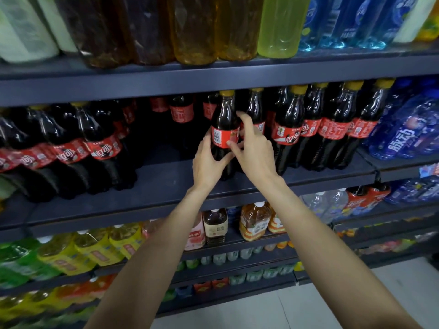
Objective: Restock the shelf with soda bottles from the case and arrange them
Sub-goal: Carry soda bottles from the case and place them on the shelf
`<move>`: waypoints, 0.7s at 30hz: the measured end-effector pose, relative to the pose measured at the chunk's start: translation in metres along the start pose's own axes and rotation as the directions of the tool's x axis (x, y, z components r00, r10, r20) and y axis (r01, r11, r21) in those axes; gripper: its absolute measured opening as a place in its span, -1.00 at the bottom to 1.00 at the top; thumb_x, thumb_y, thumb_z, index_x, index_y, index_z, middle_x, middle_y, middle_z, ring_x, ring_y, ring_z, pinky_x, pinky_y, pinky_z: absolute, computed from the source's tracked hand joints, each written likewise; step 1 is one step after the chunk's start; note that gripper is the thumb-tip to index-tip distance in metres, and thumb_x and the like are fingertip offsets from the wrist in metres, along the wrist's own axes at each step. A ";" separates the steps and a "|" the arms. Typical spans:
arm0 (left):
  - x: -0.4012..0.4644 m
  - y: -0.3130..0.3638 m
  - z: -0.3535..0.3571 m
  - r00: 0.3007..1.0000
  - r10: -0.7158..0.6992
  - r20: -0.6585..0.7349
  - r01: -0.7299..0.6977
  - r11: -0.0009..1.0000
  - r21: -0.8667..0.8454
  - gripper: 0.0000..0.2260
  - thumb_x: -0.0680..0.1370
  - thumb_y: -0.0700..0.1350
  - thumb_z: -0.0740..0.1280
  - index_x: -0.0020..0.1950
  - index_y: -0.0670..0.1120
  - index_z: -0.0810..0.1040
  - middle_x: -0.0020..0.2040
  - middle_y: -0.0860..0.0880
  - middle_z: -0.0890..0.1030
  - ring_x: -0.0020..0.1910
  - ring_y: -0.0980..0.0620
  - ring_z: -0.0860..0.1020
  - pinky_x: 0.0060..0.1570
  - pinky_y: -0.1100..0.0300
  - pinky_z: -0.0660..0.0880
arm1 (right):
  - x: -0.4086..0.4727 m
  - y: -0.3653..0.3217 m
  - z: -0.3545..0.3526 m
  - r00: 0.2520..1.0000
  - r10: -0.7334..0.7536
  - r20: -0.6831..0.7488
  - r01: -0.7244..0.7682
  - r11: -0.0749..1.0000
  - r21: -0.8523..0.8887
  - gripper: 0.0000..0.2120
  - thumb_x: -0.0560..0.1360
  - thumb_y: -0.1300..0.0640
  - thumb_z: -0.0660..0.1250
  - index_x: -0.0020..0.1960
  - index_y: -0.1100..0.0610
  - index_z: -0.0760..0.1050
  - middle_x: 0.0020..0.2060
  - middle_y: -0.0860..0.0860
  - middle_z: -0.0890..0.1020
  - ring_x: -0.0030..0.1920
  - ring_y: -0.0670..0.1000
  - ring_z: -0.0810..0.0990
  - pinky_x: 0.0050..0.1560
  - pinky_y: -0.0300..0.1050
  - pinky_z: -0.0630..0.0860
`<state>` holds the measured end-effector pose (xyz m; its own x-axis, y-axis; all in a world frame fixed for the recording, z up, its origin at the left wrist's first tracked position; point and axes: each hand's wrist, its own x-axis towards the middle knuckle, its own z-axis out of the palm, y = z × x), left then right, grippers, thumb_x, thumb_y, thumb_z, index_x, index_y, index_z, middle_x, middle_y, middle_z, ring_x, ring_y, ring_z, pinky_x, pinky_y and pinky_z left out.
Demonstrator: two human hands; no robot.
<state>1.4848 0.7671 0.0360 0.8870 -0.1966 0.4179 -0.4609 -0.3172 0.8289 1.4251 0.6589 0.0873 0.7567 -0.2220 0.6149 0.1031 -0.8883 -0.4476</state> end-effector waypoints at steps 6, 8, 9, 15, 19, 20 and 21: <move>0.005 -0.008 -0.009 0.982 0.033 0.185 -0.011 0.993 -0.118 -0.33 0.52 -0.06 0.38 0.54 0.00 0.11 0.39 -0.03 0.43 0.37 0.07 0.39 0.37 -0.02 0.36 | -0.005 -0.001 -0.001 0.999 -0.027 0.026 0.025 0.997 0.069 -0.40 0.50 0.12 0.37 0.46 0.05 0.18 0.10 0.12 0.55 -0.15 0.03 0.63 -0.19 -0.02 0.61; 0.006 -0.008 -0.009 0.973 0.063 0.223 -0.030 0.988 -0.148 -0.34 0.53 -0.03 0.36 0.54 0.00 0.09 0.40 -0.04 0.41 0.38 0.08 0.38 0.39 -0.04 0.33 | -0.006 -0.001 0.001 0.999 -0.007 0.033 0.004 0.995 0.097 -0.38 0.49 0.16 0.37 0.46 0.02 0.16 0.15 0.12 0.53 -0.14 0.03 0.62 -0.18 0.00 0.62; 0.006 -0.007 -0.008 0.972 0.072 0.222 -0.036 0.986 -0.161 -0.33 0.52 0.01 0.35 0.54 0.00 0.09 0.41 -0.06 0.40 0.39 0.07 0.37 0.40 -0.06 0.32 | -0.007 -0.001 0.001 0.999 0.004 0.038 -0.008 0.995 0.102 -0.37 0.49 0.18 0.36 0.47 0.00 0.15 0.16 0.12 0.52 -0.14 0.03 0.62 -0.16 0.01 0.62; 0.000 0.000 -0.008 0.975 -0.014 0.223 0.039 0.993 -0.109 -0.29 0.54 0.00 0.34 0.56 -0.10 0.04 0.46 -0.09 0.33 0.45 0.02 0.30 0.44 0.00 0.26 | -0.014 -0.007 -0.006 0.996 0.028 0.082 -0.039 0.989 0.140 -0.37 0.50 0.15 0.36 0.48 0.02 0.16 0.31 0.08 0.42 0.07 0.02 0.58 0.00 -0.08 0.59; -0.020 0.030 -0.019 0.962 -0.206 0.179 0.204 0.979 0.026 -0.27 0.57 -0.05 0.32 0.57 -0.12 -0.08 0.54 -0.12 0.18 0.51 -0.03 0.17 0.45 0.09 0.18 | -0.025 -0.004 -0.028 0.996 0.006 0.087 -0.015 0.995 0.098 -0.50 0.53 0.12 0.32 0.43 0.11 0.29 0.30 0.05 0.45 0.27 0.04 0.45 0.18 -0.07 0.46; -0.030 0.038 -0.022 0.964 -0.200 0.174 0.196 0.980 0.045 -0.29 0.57 -0.06 0.32 0.57 -0.08 -0.05 0.53 -0.09 0.21 0.50 -0.01 0.19 0.41 0.13 0.19 | -0.030 -0.003 -0.036 0.996 0.003 0.093 -0.011 0.997 0.082 -0.53 0.53 0.12 0.32 0.41 0.11 0.31 0.28 0.04 0.48 0.27 0.03 0.44 0.19 -0.07 0.44; -0.041 0.046 -0.024 0.973 -0.173 0.155 0.166 0.985 0.054 -0.33 0.56 -0.06 0.32 0.57 -0.05 0.02 0.51 -0.06 0.26 0.47 0.01 0.23 0.36 0.16 0.22 | -0.035 -0.002 -0.045 0.996 0.000 0.094 -0.006 0.998 0.064 -0.56 0.54 0.11 0.31 0.39 0.11 0.34 0.24 0.04 0.52 0.26 0.03 0.44 0.19 -0.07 0.43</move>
<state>1.4281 0.7834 0.0657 0.9375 -0.2805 0.2058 -0.3081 -0.3947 0.8656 1.3689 0.6501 0.0955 0.8139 -0.1829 0.5514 0.1400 -0.8594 -0.4917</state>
